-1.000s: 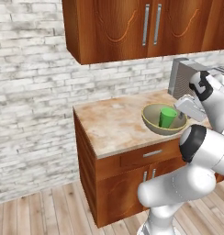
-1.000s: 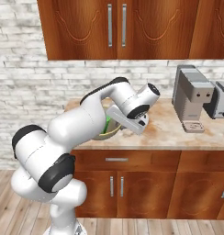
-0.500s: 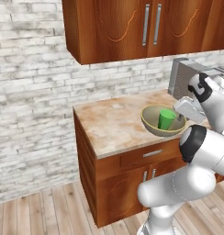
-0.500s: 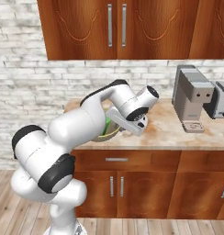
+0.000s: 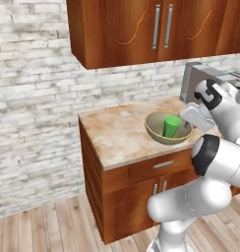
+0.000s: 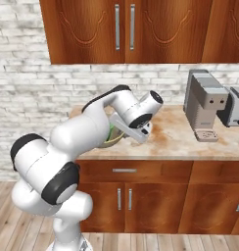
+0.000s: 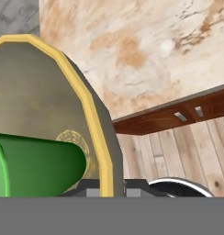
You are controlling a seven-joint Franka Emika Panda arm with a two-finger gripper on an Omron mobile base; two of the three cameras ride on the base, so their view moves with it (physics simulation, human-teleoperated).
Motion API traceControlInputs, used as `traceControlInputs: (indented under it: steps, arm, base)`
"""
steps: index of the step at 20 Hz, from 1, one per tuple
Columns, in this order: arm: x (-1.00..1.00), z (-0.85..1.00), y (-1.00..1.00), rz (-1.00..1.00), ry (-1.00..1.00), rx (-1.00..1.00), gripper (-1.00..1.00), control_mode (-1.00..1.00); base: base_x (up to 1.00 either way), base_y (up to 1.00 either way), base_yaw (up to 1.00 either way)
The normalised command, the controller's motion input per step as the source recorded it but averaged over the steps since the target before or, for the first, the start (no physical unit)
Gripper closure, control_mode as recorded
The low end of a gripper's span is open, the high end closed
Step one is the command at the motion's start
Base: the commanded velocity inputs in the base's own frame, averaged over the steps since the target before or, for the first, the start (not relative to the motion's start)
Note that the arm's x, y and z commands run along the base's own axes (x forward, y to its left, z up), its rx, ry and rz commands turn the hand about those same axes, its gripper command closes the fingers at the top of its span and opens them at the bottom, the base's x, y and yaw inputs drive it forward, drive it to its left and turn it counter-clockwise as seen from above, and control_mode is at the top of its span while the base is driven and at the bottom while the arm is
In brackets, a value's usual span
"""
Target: Place the cup inside the bowl on the dining table and move the bowl to any counter.
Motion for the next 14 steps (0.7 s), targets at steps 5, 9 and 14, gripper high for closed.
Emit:
traceControlInputs:
  steps: [5,9,14]
  arm:
    - [0.16,-0.23,0.18,-0.05,0.0,0.0,1.0,-1.0]
    - [0.29,-0.16,0.14,-0.04,0.0,0.0,1.0,-1.0]
    - [0.37,-0.13,0.16,-0.05,0.0,0.0,1.0,-1.0]
  base:
    - [0.0,0.0,0.0]
    - [0.0,0.0,0.0]
    - [0.0,0.0,0.0]
